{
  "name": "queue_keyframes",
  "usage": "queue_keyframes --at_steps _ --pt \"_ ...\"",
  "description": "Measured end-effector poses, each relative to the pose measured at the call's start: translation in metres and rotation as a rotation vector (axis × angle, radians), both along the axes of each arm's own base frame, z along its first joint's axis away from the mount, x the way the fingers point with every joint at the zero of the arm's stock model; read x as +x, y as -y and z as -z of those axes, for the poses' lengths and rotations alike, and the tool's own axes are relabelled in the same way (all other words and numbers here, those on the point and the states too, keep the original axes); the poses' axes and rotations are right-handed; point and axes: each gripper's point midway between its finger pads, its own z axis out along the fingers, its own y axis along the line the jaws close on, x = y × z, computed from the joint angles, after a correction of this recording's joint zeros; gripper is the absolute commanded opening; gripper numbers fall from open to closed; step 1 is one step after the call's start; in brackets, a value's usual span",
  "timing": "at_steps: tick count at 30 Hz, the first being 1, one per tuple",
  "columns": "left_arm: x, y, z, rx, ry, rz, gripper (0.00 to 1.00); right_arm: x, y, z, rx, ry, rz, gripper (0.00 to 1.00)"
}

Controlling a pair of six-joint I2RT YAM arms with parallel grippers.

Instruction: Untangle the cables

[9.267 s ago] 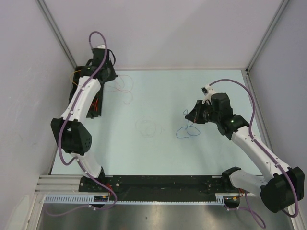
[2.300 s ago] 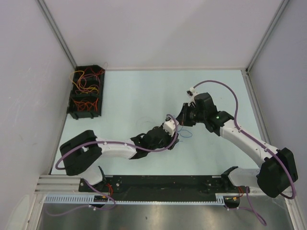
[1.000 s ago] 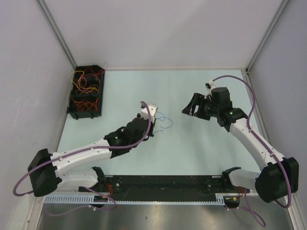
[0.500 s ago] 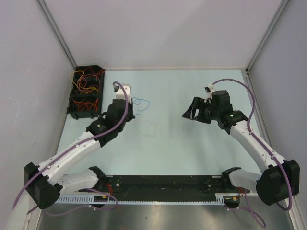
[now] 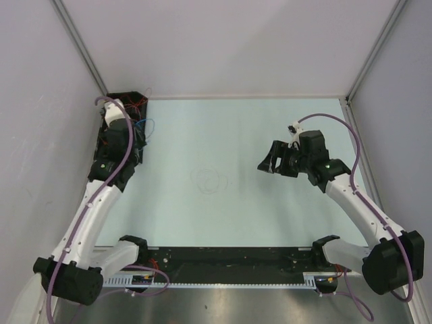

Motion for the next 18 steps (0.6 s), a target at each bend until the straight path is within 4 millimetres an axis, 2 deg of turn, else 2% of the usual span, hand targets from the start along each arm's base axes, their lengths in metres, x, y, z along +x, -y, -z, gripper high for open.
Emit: queue_keyframes --at_steps 4,11,15,18 --pt "-0.001 -0.041 0.004 -0.036 -0.017 -0.124 0.0 -0.003 0.001 0.001 -0.007 0.005 -0.009 0.8" --pt "0.01 -0.091 0.021 -0.165 -0.028 -0.237 0.0 -0.005 0.002 0.002 -0.013 0.01 -0.027 0.81" --pt "0.018 -0.112 0.037 -0.231 -0.05 -0.286 0.0 -0.007 0.002 0.007 -0.014 -0.002 -0.033 0.81" --pt "0.023 -0.12 0.052 -0.272 -0.08 -0.299 0.0 -0.01 0.002 0.01 -0.013 -0.012 -0.038 0.81"
